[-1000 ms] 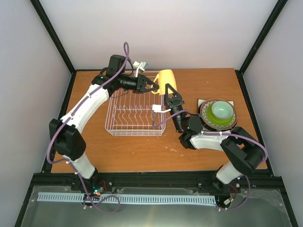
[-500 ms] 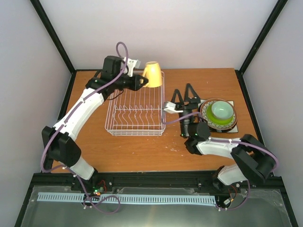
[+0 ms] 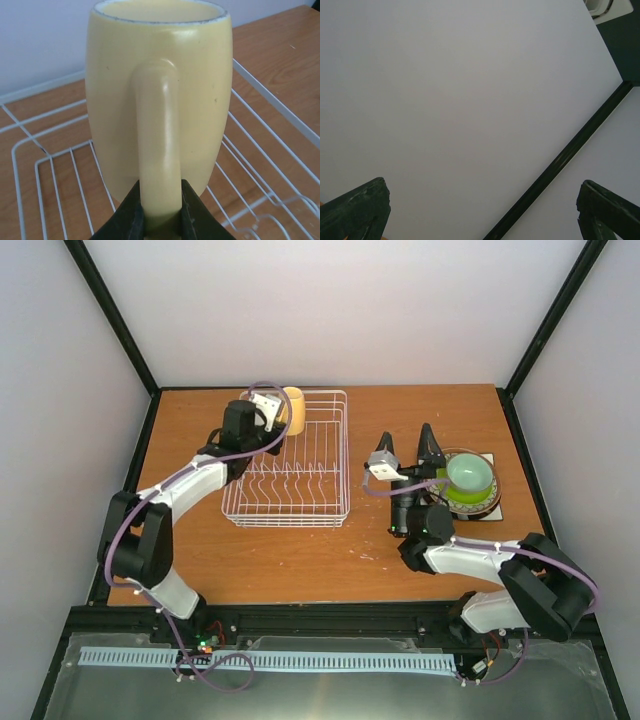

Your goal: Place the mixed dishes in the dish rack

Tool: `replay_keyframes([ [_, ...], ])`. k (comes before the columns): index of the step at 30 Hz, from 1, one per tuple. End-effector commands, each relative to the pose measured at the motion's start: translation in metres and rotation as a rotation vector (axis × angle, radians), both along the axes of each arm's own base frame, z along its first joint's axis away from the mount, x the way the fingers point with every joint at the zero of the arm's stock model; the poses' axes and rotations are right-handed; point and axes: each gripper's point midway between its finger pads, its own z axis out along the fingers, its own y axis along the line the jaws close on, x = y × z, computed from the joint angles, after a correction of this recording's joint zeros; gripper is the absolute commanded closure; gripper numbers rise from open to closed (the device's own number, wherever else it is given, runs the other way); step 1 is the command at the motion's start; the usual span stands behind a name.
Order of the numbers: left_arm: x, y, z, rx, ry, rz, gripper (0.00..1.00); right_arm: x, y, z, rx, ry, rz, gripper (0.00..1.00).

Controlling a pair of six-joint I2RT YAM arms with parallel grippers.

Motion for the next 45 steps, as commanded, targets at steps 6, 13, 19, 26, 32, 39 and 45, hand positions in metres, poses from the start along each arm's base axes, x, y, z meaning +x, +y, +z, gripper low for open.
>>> replay_keyframes([
  [6, 0.051, -0.01, 0.031, 0.011, -0.304, -0.028, 0.99, -0.009, -0.018, 0.023, 0.167, -0.112, 0.021, 0.0],
  [13, 0.065, -0.008, -0.007, 0.023, -0.26, -0.065, 0.99, -0.008, -0.028, 0.025, 0.176, -0.122, 0.002, 0.0],
  [19, 0.078, -0.008, -0.028, 0.027, -0.243, -0.083, 0.99, -0.005, -0.028, 0.024, 0.178, -0.124, 0.008, 0.0],
  [26, 0.09, -0.01, -0.05, 0.036, -0.2, -0.083, 0.99, -0.003, -0.03, 0.024, 0.173, -0.123, -0.002, 0.0],
  [32, 0.102, -0.01, -0.068, 0.048, -0.195, -0.069, 0.99, -0.001, -0.029, 0.023, 0.163, -0.124, -0.002, 0.0],
  [39, 0.108, -0.007, -0.077, 0.058, -0.169, -0.051, 0.9, 0.0, -0.031, 0.024, 0.154, -0.124, -0.016, 0.0],
  [45, 0.106, -0.001, -0.08, 0.081, -0.149, -0.02, 0.68, 0.003, -0.03, 0.023, 0.153, -0.122, -0.018, 0.0],
])
